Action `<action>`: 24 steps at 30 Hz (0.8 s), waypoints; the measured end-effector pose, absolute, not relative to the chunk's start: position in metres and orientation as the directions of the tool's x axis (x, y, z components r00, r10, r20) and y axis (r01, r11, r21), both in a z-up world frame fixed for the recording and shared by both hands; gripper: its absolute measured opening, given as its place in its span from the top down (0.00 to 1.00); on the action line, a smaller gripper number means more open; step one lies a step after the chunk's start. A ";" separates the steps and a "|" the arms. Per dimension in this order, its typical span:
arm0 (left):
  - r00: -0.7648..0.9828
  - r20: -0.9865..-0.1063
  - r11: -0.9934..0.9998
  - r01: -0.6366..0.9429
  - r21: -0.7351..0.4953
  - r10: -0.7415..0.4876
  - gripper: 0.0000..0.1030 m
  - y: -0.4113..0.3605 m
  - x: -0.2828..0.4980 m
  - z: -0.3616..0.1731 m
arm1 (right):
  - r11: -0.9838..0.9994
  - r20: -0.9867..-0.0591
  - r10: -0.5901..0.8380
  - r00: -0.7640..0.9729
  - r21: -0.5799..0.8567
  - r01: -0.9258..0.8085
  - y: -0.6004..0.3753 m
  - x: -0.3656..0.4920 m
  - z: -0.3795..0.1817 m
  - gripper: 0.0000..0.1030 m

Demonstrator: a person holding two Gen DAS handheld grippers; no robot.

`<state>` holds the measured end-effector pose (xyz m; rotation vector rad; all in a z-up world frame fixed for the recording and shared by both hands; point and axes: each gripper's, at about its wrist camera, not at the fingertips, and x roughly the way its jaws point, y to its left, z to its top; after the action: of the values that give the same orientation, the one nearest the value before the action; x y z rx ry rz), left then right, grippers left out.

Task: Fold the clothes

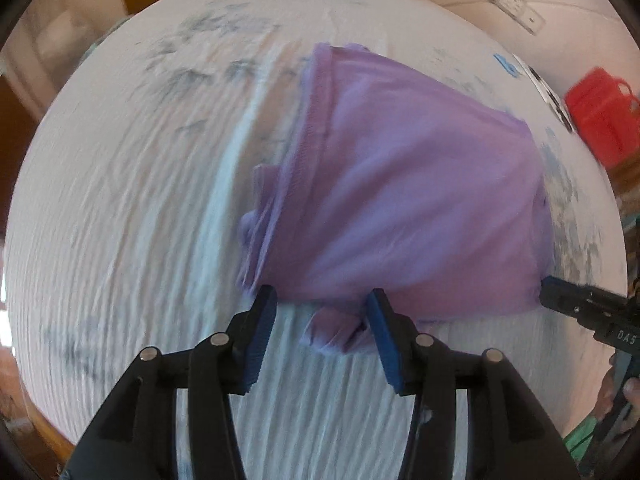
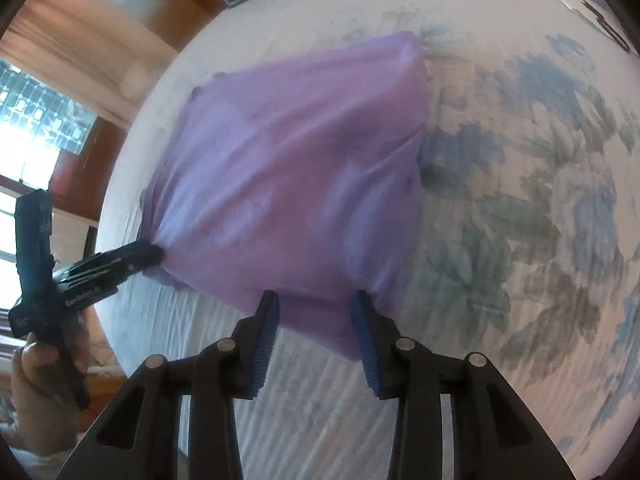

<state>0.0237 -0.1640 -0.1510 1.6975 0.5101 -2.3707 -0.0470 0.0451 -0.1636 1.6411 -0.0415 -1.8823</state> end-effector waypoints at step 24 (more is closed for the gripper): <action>-0.351 -0.935 -0.878 0.426 -0.216 0.060 0.57 -0.113 -0.002 -0.168 | -0.840 -0.848 -0.493 -0.195 0.406 0.359 0.062 -0.132 -0.137 0.49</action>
<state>-0.0019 -0.1127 -0.1681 1.6346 0.6379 -2.3211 -0.1315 0.0624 -0.1368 1.5341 -0.1578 -2.0700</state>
